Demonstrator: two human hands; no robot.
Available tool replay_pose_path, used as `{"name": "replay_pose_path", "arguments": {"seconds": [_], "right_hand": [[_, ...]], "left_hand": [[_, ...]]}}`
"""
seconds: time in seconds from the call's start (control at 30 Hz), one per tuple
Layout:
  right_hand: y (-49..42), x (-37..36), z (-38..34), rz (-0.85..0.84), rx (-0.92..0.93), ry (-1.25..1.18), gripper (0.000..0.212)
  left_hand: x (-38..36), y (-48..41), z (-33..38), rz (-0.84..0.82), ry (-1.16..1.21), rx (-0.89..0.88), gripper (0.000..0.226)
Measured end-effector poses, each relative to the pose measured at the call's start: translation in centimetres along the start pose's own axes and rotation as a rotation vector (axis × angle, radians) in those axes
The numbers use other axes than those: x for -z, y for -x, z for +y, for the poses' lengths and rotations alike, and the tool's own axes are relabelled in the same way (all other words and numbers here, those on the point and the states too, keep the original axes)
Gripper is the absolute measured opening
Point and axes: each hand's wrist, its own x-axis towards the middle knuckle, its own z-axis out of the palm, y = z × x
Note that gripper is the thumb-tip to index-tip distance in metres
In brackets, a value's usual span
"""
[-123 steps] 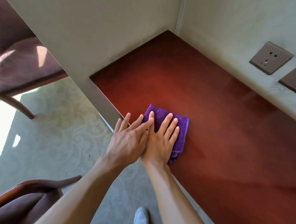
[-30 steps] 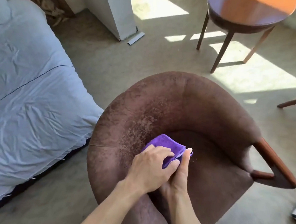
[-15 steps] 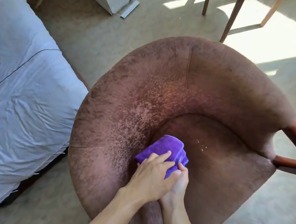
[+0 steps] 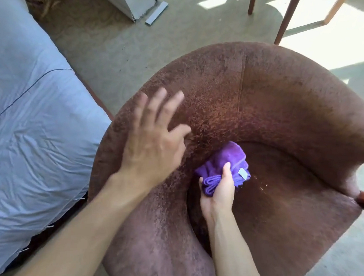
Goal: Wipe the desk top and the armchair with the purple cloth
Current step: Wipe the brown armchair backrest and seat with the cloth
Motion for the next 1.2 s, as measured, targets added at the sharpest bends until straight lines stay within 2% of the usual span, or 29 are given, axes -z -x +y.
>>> {"name": "replay_pose_path", "arguments": {"seconds": [0.1,0.2,0.27,0.33,0.43,0.47,0.57,0.63,0.7,0.77,0.8,0.87,0.93,0.97,1.03,1.1,1.13,1.2], "right_hand": [[-0.5,-3.2,0.1,0.139,0.197,0.233,0.032],[0.6,-5.1,2.6,0.009,0.243,0.579,0.020],[1.3,-4.8,4.2,-0.074,0.232,0.710,0.010],[1.1,-3.8,4.1,-0.022,0.274,0.688,0.007],[0.3,-3.2,3.0,0.137,0.339,0.517,0.010],[0.6,-3.4,3.3,0.102,0.360,0.568,0.015],[3.1,-3.2,6.2,-0.229,0.424,0.867,0.033],[3.6,-2.1,7.0,-0.296,0.428,0.945,0.032],[3.5,-1.5,5.8,-0.157,0.397,0.853,0.017],[3.4,-1.5,5.3,0.003,0.338,0.718,0.026],[3.9,-2.0,5.6,0.004,0.337,0.700,0.027],[5.1,-2.7,7.1,-0.138,0.406,0.796,0.013],[5.2,-2.2,8.0,-0.242,0.471,0.912,0.039],[4.9,-2.2,7.2,-0.235,0.472,0.919,0.036],[3.5,-1.8,5.3,-0.111,0.444,0.856,0.011],[2.4,-2.0,3.6,0.051,0.440,0.619,0.014],[1.9,-2.3,3.5,0.080,0.436,0.580,0.015],[2.5,-3.4,4.3,-0.010,0.427,0.739,0.015]], "left_hand": [[0.2,-2.0,-2.8,-0.045,-0.075,0.092,0.034],[-0.8,-1.7,-3.9,-0.102,-0.047,0.095,0.040],[-1.2,-1.6,-4.0,-0.089,-0.067,0.099,0.042],[-1.2,-1.7,-3.8,-0.071,-0.072,0.101,0.043],[-1.4,-1.5,-3.6,-0.065,-0.094,0.096,0.044],[-1.5,-1.5,-3.6,-0.064,-0.099,0.094,0.044],[-1.6,-1.5,-3.5,-0.047,-0.104,0.093,0.045],[-1.6,-1.5,-3.5,-0.036,-0.112,0.090,0.045],[-1.6,-1.5,-3.6,-0.023,-0.108,0.085,0.044],[-1.6,-1.4,-3.6,-0.017,-0.097,0.081,0.043],[-1.7,-1.4,-3.6,-0.012,-0.093,0.082,0.042],[-1.8,-1.4,-3.5,0.006,-0.088,0.087,0.042],[-1.8,-1.4,-3.5,0.017,-0.081,0.088,0.041],[-1.8,-1.4,-3.5,0.022,-0.079,0.089,0.041],[-1.8,-1.4,-3.6,0.031,-0.081,0.090,0.040],[-1.9,-1.3,-3.5,0.031,-0.078,0.091,0.040],[-1.9,-1.3,-3.5,0.033,-0.075,0.090,0.039],[-2.0,-1.4,-3.5,0.041,-0.070,0.091,0.039]]}}
